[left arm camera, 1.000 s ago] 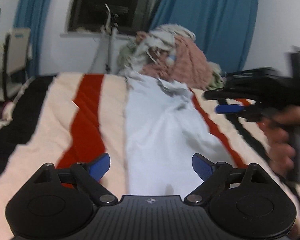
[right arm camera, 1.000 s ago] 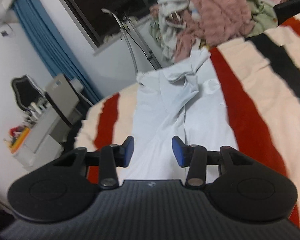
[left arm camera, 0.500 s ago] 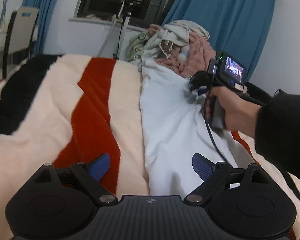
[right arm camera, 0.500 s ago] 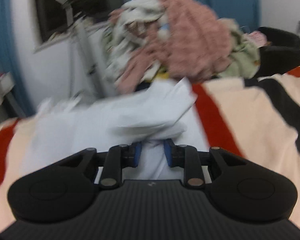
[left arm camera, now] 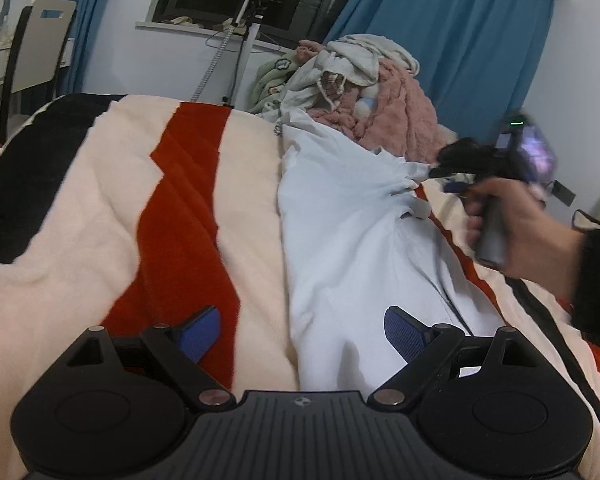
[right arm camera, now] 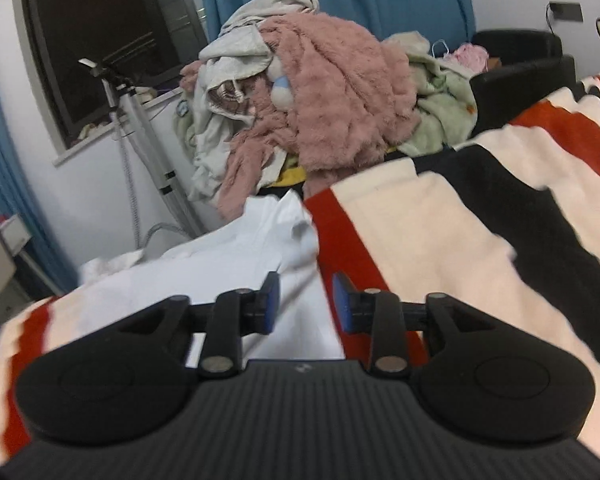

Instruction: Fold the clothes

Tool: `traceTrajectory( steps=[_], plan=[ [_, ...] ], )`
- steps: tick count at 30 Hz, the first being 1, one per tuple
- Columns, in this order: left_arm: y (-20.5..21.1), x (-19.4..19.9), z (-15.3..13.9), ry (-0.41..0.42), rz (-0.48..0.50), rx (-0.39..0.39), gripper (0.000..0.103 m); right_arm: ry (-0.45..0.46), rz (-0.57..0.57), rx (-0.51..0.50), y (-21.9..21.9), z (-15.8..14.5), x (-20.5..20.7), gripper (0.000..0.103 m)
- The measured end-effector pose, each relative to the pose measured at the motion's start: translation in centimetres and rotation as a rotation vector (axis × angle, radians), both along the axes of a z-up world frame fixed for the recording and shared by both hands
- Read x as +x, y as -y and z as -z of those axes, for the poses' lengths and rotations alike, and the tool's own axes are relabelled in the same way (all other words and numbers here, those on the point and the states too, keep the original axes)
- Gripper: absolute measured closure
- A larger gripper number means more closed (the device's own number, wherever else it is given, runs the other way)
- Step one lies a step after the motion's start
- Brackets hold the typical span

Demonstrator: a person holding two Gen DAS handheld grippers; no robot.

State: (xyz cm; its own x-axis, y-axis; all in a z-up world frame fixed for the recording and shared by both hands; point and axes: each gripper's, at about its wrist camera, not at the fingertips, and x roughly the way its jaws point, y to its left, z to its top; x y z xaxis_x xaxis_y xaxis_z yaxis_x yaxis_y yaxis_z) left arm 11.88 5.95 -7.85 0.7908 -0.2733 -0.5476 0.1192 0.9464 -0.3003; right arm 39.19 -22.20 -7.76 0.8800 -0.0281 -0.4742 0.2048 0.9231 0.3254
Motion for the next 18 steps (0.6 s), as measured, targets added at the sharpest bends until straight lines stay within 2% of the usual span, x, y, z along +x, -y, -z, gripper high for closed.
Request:
traceTrajectory(
  steps=[1,2,3,4,7,9,13,16,18],
  plan=[
    [0.0,-0.4,-0.2,-0.011,0.006,-0.007,0.012,-0.002,-0.015,0.009,-0.1,-0.6,-1.7,0.055],
    [0.1,-0.7,-0.4,-0.021,0.012,-0.013,0.012,-0.004,-0.032,0.013,-0.2,-1.2,-3.6,0.040],
    [0.1,-1.1,-0.6,-0.032,0.018,-0.020,0.012,-0.014,-0.055,0.023,-0.4,-1.8,-5.9,0.032],
    [0.1,-1.4,-0.8,-0.042,0.023,-0.027,0.012,-0.016,-0.077,0.040,-0.4,-2.3,-8.1,0.030],
    [0.2,-2.5,-1.5,-0.074,0.041,-0.047,0.012,-0.052,-0.146,0.148,0.1,-2.9,-15.2,0.031],
    [-0.3,-3.2,-1.2,-0.146,0.054,-0.143,0.012,-0.094,-0.177,0.239,0.6,-2.7,-19.9,0.031],
    [-1.2,-5.2,-0.8,-0.226,0.035,-0.235,0.012,-0.189,-0.174,0.366,1.3,-0.1,-28.7,0.031],
    [-1.7,-6.0,-0.2,-0.286,0.038,-0.298,0.013,-0.315,-0.149,0.441,2.0,3.3,-32.6,0.030],
    [-1.8,-6.3,0.5,-0.346,0.043,-0.345,0.014,-0.389,-0.086,0.592,3.2,5.5,-34.0,0.030]
  ],
)
